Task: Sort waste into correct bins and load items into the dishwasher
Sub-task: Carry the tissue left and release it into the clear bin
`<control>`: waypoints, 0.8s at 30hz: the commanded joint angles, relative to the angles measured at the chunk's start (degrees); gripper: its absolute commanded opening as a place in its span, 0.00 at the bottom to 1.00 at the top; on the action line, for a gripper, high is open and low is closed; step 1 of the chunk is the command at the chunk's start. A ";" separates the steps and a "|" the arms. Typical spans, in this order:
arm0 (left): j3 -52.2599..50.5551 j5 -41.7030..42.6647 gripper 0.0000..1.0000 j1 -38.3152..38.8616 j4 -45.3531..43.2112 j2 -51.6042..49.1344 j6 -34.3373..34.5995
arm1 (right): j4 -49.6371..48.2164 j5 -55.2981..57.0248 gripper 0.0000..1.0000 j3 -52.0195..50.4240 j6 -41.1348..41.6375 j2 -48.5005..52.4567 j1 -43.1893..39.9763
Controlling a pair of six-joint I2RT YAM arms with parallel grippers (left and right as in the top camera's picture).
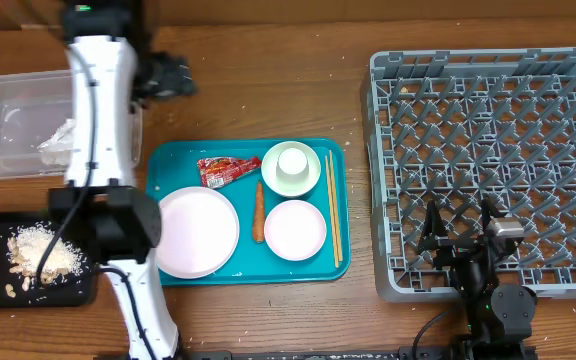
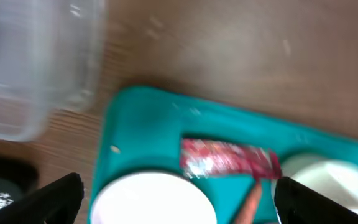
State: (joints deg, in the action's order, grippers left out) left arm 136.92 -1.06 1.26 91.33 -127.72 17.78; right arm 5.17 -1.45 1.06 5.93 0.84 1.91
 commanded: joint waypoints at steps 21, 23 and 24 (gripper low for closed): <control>-28.33 6.03 0.89 2.43 -16.50 1.84 -28.41 | -0.35 0.33 1.00 -0.59 -0.39 -0.68 -0.04; -30.36 6.03 0.89 2.43 -18.34 1.81 -31.47 | -0.35 0.33 1.00 -0.59 -0.39 -0.68 -0.04; -31.36 6.05 0.89 2.43 -19.23 1.81 -32.28 | -0.35 0.33 1.00 -0.59 -0.39 -0.68 -0.04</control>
State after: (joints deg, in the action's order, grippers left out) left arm 107.85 2.66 3.40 73.10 -127.61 -5.76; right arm 5.15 -1.48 1.06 5.93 0.84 1.91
